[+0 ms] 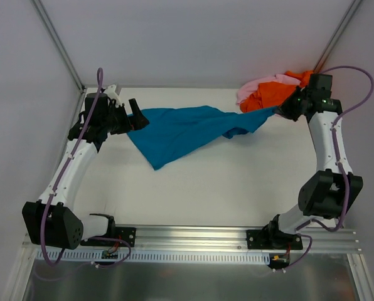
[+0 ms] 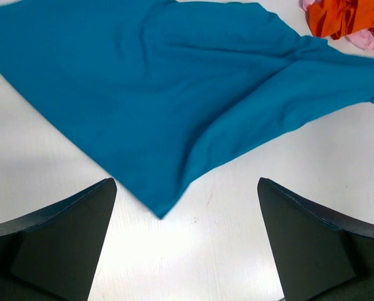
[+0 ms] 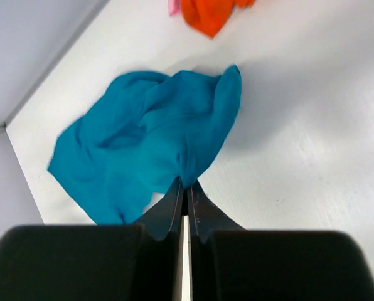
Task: Fold and stack the t-shirts
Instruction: Flatten out the tshirt
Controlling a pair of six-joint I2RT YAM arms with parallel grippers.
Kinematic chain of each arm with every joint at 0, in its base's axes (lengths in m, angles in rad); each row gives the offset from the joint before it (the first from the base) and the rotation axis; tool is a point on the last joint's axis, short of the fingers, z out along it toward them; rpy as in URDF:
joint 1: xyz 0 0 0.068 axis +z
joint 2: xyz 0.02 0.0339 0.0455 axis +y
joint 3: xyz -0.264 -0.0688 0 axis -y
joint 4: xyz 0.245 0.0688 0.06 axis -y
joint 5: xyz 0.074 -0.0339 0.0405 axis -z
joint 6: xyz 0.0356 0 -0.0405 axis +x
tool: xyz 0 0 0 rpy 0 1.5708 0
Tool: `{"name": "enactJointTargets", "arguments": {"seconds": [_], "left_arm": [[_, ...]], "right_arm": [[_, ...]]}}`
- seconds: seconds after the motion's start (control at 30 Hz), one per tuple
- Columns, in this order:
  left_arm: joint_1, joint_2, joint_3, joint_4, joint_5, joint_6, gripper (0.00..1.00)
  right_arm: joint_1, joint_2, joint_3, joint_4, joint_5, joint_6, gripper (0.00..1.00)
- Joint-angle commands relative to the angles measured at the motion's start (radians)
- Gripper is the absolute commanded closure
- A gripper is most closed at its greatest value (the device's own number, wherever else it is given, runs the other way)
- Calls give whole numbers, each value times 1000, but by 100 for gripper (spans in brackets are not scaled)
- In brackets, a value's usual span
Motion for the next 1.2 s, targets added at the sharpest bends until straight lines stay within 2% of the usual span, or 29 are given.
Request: {"name": "enactJointTargets", "arguments": {"seconds": [0.0,0.23,0.37,0.47,0.57,0.77,1.03,1.17], "left_arm": [[-13,-36,-7,14,38,-14,1],[-44,-21,-16,-3,99,-43,1],[-137,27,-41,-45,216,-63,1],[-219,134,-58,-137,306,-75,1],[-286,151,-97,-203,253,-68,1],[-300,134,-202,-185,107,-110,4],[-342,194,-268,6,-96,-152,5],[-343,261,-228,128,-97,-178,5]], "right_arm": [[-45,-10,78,-118,27,-40,100],[-73,-43,63,-115,24,-32,100],[-73,-56,-3,-83,-21,-6,100],[-73,-67,-36,-60,-37,5,100],[-73,-72,-50,-52,-48,10,100],[-73,-90,-95,-34,-67,22,99],[-66,-96,-116,-11,-102,46,99],[-62,-99,-122,-18,-102,40,100]]}}
